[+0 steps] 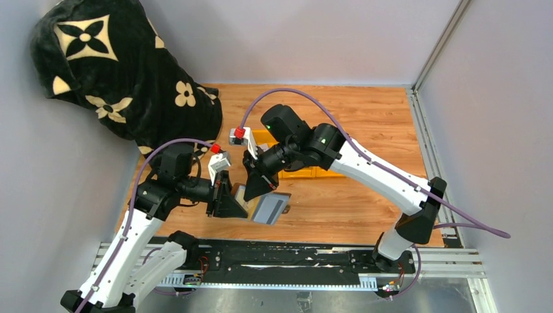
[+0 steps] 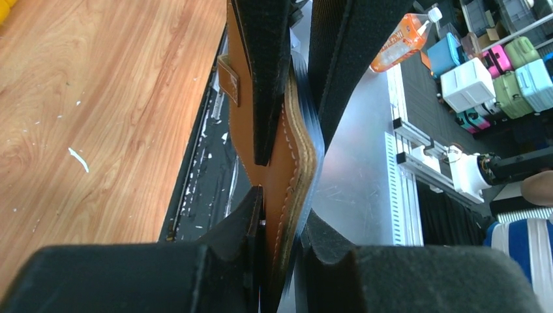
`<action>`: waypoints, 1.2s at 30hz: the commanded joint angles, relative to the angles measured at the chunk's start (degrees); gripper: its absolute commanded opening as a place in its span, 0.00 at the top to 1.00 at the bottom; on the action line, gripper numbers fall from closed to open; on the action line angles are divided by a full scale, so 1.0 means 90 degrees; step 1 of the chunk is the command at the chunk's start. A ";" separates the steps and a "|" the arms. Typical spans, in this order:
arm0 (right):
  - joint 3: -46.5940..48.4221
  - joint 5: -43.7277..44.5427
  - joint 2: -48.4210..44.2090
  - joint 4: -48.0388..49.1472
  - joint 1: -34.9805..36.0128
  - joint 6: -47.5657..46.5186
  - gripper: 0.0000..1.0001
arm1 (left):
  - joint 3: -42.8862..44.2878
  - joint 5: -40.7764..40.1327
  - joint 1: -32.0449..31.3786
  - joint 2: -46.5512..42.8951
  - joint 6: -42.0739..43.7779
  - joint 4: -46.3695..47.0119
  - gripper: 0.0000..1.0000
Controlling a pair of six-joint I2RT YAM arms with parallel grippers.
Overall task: Take the credit cards out of the card holder
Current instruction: Remove the credit card from the card holder.
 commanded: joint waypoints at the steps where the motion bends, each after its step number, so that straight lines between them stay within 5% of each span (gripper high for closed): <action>1: 0.0088 -0.0126 -0.0029 -0.0099 0.0193 -0.0028 0.93 | 0.0353 -0.0168 -0.0046 0.0054 0.0073 0.0079 1.00; 5: -0.0371 0.0939 -0.0622 0.0874 0.0083 0.0783 0.62 | 0.0460 -0.0824 -0.0045 -0.0026 -0.0020 0.0172 1.00; 10: -0.1578 0.3213 -0.2110 0.2427 -0.0156 0.2168 0.52 | 0.0404 -0.1445 -0.0036 -0.0179 -0.0754 0.0790 1.00; 13: -0.2891 0.3816 -0.3107 0.3748 -0.0159 0.2861 0.37 | 0.0393 -0.1606 -0.0019 -0.0168 -0.1165 0.1098 1.00; 24: -0.5280 0.2771 -0.3609 0.6499 -0.0149 0.5466 0.42 | 0.0583 -0.1724 0.0256 -0.0204 -0.2207 0.1801 1.00; 36: -0.5612 0.3063 -0.3055 0.7605 -0.0158 0.6289 0.47 | 0.0530 -0.1310 0.0267 -0.0406 -0.2862 0.2279 1.00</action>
